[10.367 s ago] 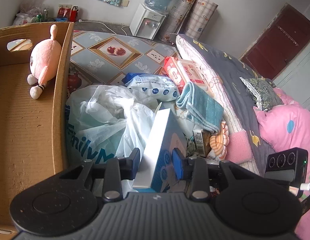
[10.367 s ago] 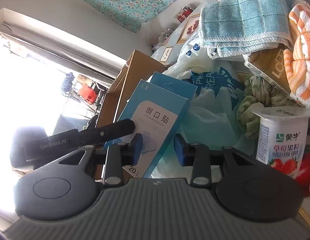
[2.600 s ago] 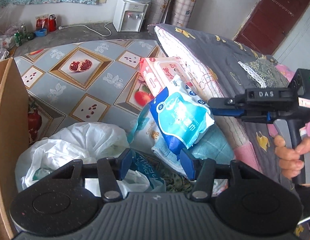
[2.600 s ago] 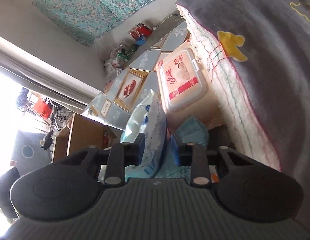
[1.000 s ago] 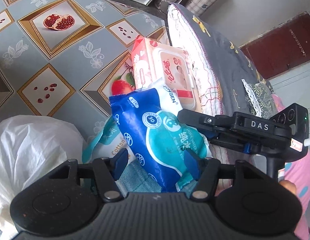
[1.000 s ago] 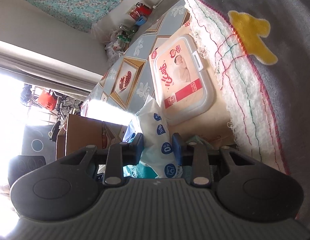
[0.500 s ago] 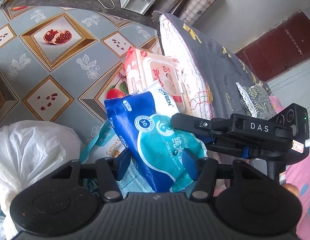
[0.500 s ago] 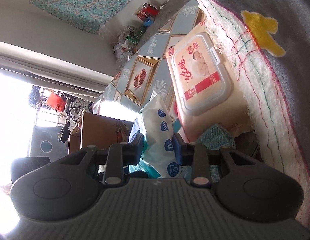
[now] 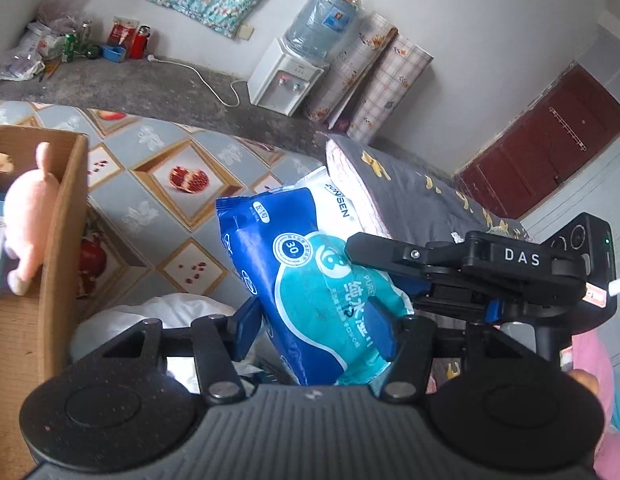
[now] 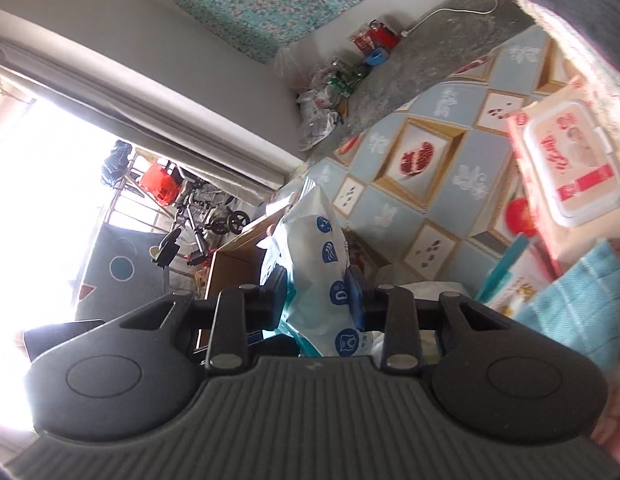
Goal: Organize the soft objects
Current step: 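Carry the wipes pack into the cardboard box and open the right tool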
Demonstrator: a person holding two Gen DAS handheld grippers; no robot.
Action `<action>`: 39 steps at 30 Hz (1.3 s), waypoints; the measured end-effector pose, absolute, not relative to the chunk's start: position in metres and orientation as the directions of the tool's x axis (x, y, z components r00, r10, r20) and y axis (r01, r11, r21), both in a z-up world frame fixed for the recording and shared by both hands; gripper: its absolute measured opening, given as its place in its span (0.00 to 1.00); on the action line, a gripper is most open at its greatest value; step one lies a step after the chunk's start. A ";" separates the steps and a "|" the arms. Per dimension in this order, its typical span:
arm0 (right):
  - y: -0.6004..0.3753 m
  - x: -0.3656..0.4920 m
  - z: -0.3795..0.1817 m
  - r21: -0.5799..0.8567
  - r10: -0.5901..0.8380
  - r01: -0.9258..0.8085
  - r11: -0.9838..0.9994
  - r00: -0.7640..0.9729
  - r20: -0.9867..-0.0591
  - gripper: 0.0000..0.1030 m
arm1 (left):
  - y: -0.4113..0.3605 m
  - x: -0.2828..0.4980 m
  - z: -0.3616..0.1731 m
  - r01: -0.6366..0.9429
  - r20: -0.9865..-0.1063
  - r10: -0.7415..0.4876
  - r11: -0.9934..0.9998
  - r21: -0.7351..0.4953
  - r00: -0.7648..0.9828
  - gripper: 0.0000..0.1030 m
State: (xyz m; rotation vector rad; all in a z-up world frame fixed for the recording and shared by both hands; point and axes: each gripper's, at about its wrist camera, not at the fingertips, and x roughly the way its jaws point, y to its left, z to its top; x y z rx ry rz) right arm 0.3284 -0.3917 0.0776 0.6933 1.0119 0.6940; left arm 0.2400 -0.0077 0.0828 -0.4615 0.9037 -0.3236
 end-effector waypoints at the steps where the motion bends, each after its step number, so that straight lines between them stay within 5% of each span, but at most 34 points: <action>1: -0.378 0.328 0.080 0.787 0.792 -0.199 0.583 0.352 -0.498 0.30 | 0.004 0.234 0.086 0.064 -0.673 -0.443 0.858 -0.509 0.593 0.56; 13: -0.163 0.339 0.061 0.825 0.855 -0.226 0.519 0.145 -0.498 0.30 | 0.178 0.196 0.080 -0.207 -0.735 -0.216 0.875 -0.438 0.642 0.56; 22: -0.071 0.374 0.006 0.851 0.857 -0.119 0.511 0.138 -0.496 0.30 | 0.261 0.244 0.052 -0.298 -0.799 -0.115 0.889 -0.348 0.590 0.56; 28: -0.027 0.390 -0.042 0.852 0.849 -0.037 0.523 0.117 -0.516 0.30 | 0.287 0.268 0.042 -0.365 -0.807 0.045 0.906 -0.216 0.589 0.54; 39: 0.002 0.373 -0.050 0.784 0.791 -0.111 0.611 0.060 -0.608 0.29 | 0.287 0.240 0.055 -0.344 -0.789 0.050 0.915 -0.209 0.612 0.54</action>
